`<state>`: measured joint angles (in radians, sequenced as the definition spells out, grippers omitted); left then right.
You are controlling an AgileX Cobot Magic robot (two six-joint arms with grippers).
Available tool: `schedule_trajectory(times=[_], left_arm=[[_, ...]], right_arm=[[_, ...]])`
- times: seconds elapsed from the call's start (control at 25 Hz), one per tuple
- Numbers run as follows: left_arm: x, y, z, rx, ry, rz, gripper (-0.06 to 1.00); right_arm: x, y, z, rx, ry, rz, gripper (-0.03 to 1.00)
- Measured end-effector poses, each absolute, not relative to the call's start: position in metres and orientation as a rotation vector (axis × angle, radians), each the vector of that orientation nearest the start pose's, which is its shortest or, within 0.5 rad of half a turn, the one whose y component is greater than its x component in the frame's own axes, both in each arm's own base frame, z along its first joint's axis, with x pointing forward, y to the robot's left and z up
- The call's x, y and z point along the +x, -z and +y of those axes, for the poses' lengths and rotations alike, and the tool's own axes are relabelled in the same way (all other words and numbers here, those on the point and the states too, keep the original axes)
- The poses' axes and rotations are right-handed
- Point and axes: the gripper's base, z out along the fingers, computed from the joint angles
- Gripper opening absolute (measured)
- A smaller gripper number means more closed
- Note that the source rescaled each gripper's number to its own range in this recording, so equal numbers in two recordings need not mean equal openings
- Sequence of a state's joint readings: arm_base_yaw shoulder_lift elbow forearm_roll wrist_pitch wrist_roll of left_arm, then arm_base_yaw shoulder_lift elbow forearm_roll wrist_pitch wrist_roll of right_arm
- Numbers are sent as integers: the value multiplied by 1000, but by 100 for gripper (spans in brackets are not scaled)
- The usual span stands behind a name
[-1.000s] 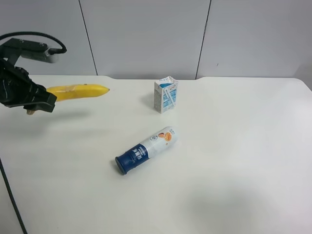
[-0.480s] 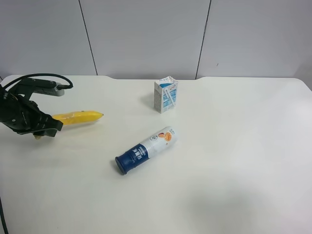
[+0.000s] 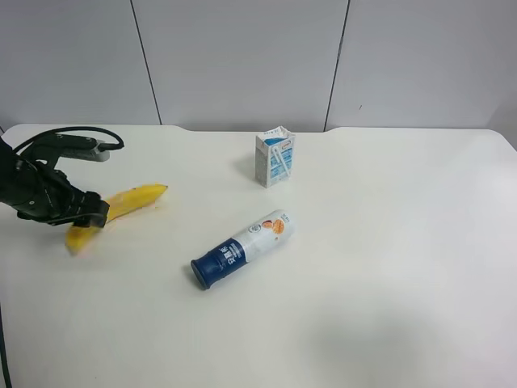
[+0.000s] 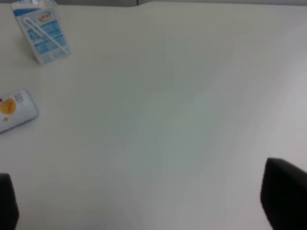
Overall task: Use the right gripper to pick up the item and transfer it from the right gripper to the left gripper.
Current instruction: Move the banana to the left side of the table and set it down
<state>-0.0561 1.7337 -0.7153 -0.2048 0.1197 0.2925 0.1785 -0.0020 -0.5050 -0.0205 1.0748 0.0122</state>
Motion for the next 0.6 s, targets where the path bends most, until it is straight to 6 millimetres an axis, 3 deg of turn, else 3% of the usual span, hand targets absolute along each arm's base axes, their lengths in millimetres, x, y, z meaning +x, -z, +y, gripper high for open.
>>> schedule_trajectory(times=[0.04, 0.08, 0.16, 0.44, 0.6], left_arm=[[297, -129, -19, 185, 20, 2601, 80], [298, -129, -19, 176, 19, 2591, 89], [298, -129, -18, 171, 18, 2585, 96], [298, -129, -18, 169, 20, 2587, 99], [296, -140, -19, 171, 25, 2571, 99]], right_arm=[[-6, -278, -3, -169, -94, 2046, 100], [-6, -278, -3, -169, -94, 2046, 100], [-6, -278, -3, -169, -94, 2046, 100], [-6, -278, -3, -169, -94, 2046, 100], [-6, -278, -3, -169, -94, 2046, 100]])
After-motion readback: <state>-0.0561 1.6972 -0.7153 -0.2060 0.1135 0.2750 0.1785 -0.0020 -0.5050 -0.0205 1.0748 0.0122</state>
